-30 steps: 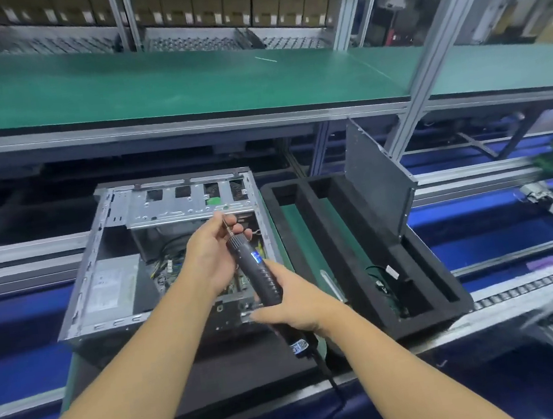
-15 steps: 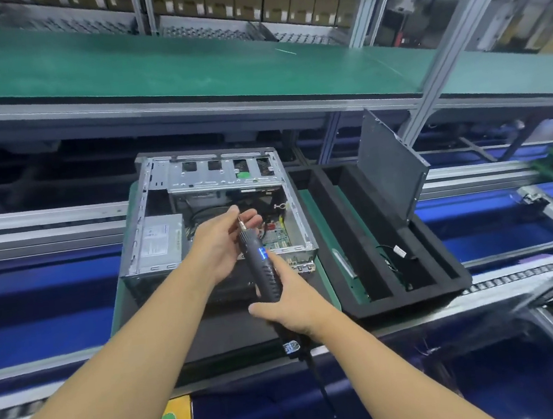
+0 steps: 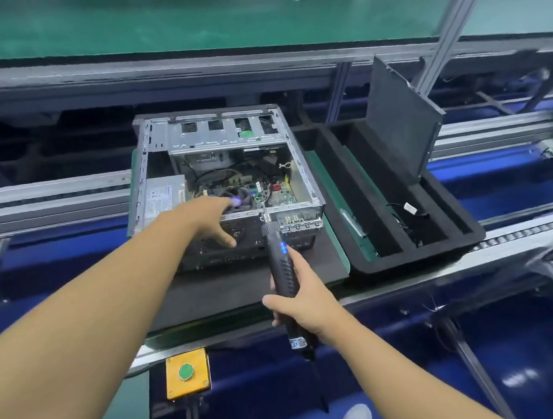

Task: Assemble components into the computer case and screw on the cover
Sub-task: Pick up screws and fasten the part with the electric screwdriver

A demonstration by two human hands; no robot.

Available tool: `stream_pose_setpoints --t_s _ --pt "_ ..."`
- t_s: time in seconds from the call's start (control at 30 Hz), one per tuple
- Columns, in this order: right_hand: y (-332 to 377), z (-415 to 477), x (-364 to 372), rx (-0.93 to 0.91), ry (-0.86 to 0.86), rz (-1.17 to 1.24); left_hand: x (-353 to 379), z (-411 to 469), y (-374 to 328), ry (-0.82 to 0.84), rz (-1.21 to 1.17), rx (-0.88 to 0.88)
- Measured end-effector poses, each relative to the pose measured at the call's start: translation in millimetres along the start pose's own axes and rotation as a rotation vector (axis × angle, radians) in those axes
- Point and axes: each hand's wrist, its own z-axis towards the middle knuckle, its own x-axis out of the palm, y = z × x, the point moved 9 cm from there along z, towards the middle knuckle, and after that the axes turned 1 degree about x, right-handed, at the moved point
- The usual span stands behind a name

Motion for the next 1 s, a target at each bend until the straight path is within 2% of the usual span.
stream_pose_setpoints --t_s 0.1,0.33,0.73,1.0 --pt "-26.1 -6.6 3.2 0.049 0.022 -0.006 7.5 11.2 -2.5 0.007 0.129 0.001" --pt "-75.4 -19.7 11.9 0.150 0.031 -0.011 11.9 25.4 -2.1 0.171 0.014 -0.025" --pt "-96.4 -13.7 25.4 0.209 0.033 -0.008 16.9 34.8 5.3 0.132 -0.047 -0.065" --pt "-96.8 1.5 32.2 0.224 0.049 -0.026 19.9 36.0 7.1 0.174 -0.029 -0.072"
